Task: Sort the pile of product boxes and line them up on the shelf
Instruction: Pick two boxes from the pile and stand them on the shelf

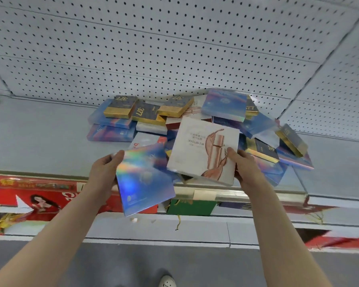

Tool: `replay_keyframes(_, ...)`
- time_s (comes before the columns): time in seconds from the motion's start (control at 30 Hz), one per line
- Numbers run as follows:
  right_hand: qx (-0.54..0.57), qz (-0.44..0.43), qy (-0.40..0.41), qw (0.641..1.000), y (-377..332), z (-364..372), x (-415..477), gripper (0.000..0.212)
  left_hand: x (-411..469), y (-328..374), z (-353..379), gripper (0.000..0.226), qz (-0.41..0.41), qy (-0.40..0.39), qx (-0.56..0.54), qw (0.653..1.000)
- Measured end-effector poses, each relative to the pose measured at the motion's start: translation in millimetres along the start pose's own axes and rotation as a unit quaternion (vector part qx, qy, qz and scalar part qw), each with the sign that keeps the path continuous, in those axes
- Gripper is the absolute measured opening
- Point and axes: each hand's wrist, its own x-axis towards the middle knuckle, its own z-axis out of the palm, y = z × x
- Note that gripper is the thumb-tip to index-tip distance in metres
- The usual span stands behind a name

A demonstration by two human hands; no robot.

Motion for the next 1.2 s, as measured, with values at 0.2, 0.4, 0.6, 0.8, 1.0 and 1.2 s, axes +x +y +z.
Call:
replay_keyframes(0.2,0.058,-0.044,0.135,0.988,20.8,-18.8,-54.6,0.030,-7.7,1.8,16.4,0.036,0.013,-0.082,0.059,0.995)
replay_keyframes(0.4,0.110,-0.041,0.264,0.957,58.4,-48.4,-114.3,0.026,-19.0,-19.1,42.0,0.030,0.003,-0.164,0.096,0.982)
replay_keyframes(0.6,0.123,-0.041,0.358,0.925,95.1,-97.3,-162.0,0.026,-54.0,-42.3,98.8,0.017,-0.028,-0.273,0.122,0.954)
replay_keyframes(0.8,0.106,-0.038,0.421,0.900,119.7,-173.5,-187.7,0.025,-76.3,-74.9,183.1,0.053,-0.004,-0.330,0.126,0.935)
replay_keyframes(1.0,0.077,-0.034,0.461,0.883,134.0,-289.3,-207.9,0.022,-128.9,-92.0,296.3,0.032,0.006,-0.330,0.140,0.933)
replay_keyframes(1.2,0.028,-0.030,0.483,0.875,138.4,-398.8,-205.3,0.011,-190.4,-101.6,414.9,0.022,0.025,-0.340,0.110,0.934)
